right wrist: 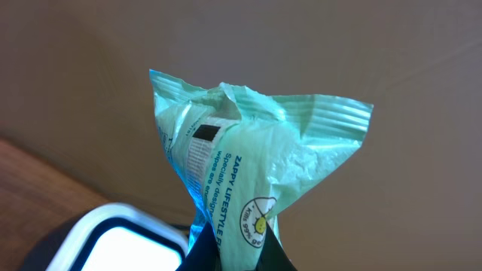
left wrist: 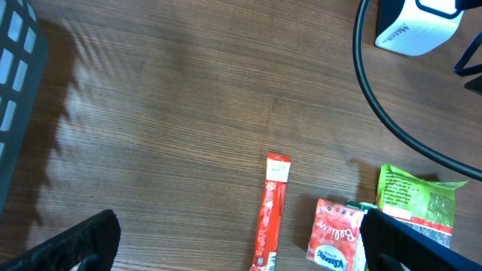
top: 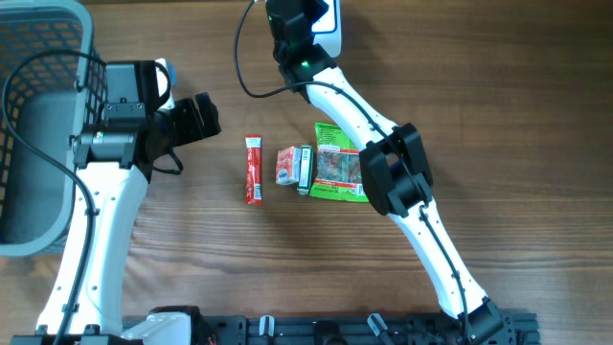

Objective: Scan the item barcode
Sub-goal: 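Hold the green bag in front of the white barcode scanner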

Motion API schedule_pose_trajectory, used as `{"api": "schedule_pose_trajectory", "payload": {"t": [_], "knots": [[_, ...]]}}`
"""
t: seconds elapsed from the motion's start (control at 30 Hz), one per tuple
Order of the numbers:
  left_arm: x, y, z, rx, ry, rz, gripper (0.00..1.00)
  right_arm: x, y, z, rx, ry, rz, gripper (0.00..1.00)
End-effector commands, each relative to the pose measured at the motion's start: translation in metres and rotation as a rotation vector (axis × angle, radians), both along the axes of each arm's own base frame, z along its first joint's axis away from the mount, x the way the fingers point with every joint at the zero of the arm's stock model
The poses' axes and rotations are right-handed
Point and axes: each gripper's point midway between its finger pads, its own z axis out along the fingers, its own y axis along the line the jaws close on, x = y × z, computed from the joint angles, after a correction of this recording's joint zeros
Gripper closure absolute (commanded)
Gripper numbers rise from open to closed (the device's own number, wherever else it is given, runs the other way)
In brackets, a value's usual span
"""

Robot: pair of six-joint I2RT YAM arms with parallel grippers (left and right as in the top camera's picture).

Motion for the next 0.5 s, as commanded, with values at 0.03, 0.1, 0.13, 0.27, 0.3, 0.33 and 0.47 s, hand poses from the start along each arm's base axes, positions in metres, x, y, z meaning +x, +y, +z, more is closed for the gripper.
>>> {"api": "schedule_pose_trajectory", "payload": {"t": [0.03, 0.1, 0.13, 0.27, 0.3, 0.33, 0.47], "knots": [[0.000, -0.002, -0.003, -0.003, 0.007, -0.018, 0.00, 0.005, -0.002, -0.013, 0.115, -0.006, 0.004, 0.96], [0.000, -0.002, -0.003, -0.002, 0.007, -0.017, 0.00, 0.004, -0.001, -0.016, 0.126, 0.002, 0.002, 0.96], [0.000, -0.002, -0.003, -0.002, 0.007, -0.017, 0.00, 0.004, -0.002, -0.018, 0.134, 0.009, -0.002, 0.96], [0.000, -0.002, -0.003, -0.003, 0.007, -0.017, 0.00, 0.002, -0.004, -0.033, 0.184, 0.041, -0.021, 0.96], [0.000, -0.002, -0.003, -0.002, 0.007, -0.017, 0.00, 0.002, -0.005, -0.038, 0.190, 0.049, -0.027, 0.96], [0.000, -0.002, -0.003, -0.003, 0.007, -0.018, 0.00, 0.001, -0.006, -0.040, 0.196, 0.049, -0.036, 0.96], [0.000, -0.002, -0.003, -0.002, 0.007, -0.017, 0.00, -0.001, -0.008, -0.050, 0.195, 0.051, -0.063, 0.95]]}}
